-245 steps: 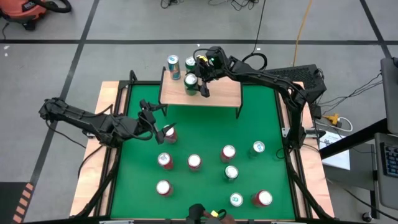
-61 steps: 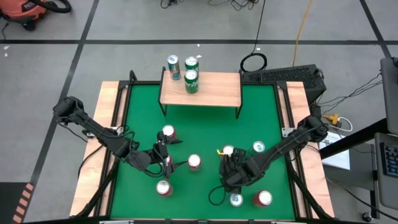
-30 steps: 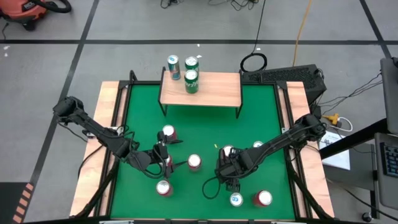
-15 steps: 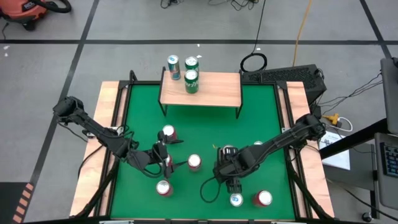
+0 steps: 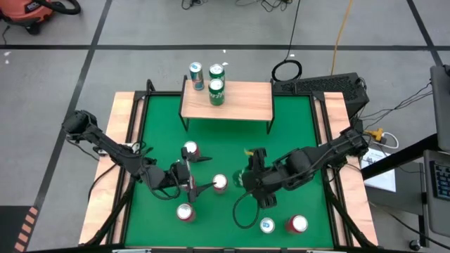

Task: Place canned beverage on shelf
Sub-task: Put the green soda can on the shelf aligned with the other green soda can

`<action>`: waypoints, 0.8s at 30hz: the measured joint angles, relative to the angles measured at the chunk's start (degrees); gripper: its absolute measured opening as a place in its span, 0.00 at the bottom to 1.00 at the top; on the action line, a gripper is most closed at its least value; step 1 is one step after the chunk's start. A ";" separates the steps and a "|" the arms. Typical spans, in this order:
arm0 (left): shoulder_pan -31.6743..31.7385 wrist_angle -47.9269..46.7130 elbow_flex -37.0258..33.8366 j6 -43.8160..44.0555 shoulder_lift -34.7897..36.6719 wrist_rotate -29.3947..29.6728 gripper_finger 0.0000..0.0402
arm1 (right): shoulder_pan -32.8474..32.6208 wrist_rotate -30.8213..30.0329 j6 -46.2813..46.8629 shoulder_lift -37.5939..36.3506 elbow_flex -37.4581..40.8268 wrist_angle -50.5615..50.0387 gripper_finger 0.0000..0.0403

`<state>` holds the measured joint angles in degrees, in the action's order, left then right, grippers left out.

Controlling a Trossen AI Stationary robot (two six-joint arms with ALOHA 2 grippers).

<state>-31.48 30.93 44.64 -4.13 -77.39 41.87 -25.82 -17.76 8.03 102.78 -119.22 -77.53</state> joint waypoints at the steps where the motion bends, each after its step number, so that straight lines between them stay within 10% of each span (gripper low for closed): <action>1: 0.38 1.12 0.00 -0.84 -0.21 -0.29 0.98 | 0.05 -0.83 -1.38 0.00 -0.73 -0.37 0.73; 24: 11.73 4.18 0.00 -0.76 -4.64 -12.78 0.98 | 10.98 2.97 -22.46 -0.02 -2.12 4.04 0.73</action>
<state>-19.74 35.11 44.64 -4.89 -82.03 29.10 -14.84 -14.79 -14.44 102.76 -121.34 -73.49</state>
